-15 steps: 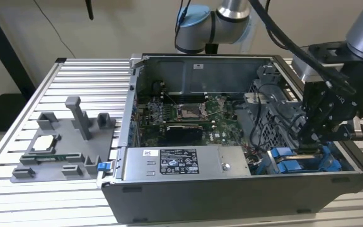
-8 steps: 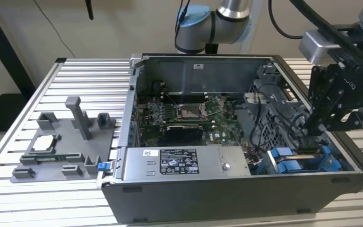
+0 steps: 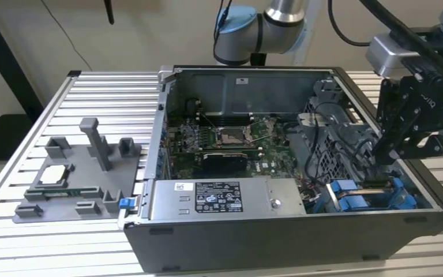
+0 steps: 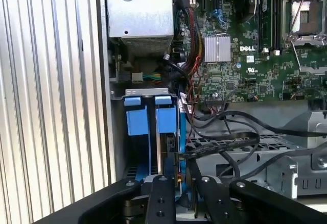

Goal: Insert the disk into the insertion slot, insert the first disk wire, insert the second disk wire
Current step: 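Insert the second disk wire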

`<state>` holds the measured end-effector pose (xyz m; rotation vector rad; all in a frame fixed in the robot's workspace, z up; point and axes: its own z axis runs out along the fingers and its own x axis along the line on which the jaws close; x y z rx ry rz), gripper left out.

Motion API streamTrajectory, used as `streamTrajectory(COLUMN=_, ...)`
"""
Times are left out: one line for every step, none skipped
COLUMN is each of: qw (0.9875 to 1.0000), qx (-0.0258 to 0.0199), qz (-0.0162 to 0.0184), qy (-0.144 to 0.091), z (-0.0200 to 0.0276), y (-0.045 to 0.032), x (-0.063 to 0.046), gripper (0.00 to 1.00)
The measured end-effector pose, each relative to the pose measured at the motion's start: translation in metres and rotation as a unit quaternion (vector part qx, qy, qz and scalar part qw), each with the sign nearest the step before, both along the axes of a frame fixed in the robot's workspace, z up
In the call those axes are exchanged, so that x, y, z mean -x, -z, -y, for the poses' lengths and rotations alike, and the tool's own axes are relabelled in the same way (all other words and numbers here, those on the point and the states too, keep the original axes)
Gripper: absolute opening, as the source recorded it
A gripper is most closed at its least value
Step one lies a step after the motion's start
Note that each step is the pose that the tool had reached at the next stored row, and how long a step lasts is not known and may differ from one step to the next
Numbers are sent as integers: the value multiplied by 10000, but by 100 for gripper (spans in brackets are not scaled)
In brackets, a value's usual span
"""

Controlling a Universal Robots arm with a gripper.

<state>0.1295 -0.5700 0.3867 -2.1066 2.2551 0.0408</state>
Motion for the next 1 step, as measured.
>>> streamTrajectory(qw=10000, qx=0, qz=0, qy=0, z=0, y=0, x=0, gripper=100)
